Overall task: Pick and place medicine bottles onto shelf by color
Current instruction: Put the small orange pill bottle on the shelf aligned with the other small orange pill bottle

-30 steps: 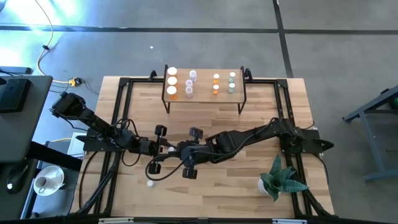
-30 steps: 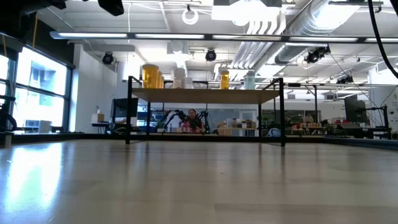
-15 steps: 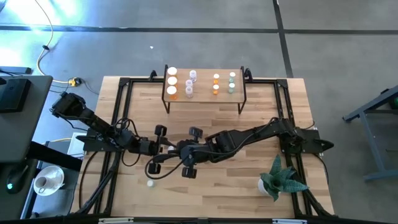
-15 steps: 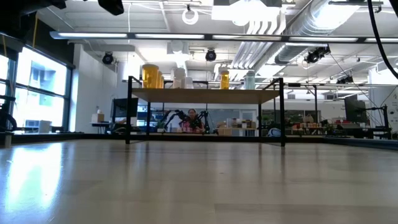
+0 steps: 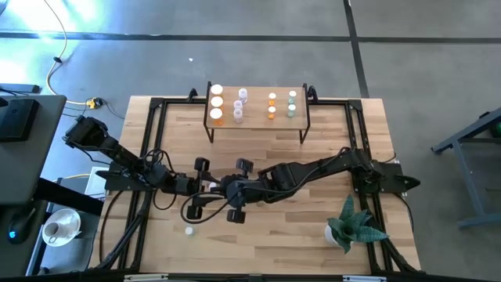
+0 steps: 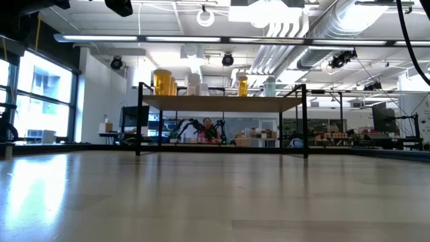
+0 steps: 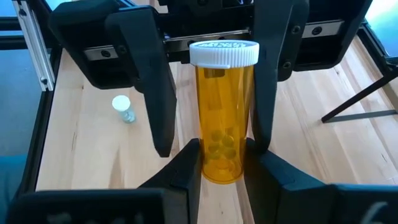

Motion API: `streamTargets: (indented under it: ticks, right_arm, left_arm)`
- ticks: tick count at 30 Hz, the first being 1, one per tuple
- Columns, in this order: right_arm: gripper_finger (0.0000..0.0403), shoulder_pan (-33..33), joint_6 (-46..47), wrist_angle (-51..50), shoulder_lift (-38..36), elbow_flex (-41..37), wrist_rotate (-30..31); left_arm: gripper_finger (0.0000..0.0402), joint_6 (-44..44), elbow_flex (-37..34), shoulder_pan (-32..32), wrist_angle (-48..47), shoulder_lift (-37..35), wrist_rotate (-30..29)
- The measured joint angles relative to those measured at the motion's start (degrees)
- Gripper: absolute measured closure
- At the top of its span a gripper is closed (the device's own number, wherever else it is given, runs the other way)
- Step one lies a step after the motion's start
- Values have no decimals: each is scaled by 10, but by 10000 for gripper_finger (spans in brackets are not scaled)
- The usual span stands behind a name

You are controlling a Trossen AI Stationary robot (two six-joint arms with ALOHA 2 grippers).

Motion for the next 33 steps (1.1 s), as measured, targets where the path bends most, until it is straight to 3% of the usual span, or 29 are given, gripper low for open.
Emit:
streamTargets:
  ticks: [13, 23, 33]
  right_arm:
    - [322, 0, -4, -3, 0, 0, -4]
    - [292, 0, 9, -5, 0, 0, -4]
    - [234, -1, 33, -84, 1, 0, 0]
  left_arm:
    - [311, -1, 0, 0, 0, 0, -2]
    - [316, 2, 0, 0, -3, 0, -6]
    - [316, 20, 0, 1, -62, 0, -93]
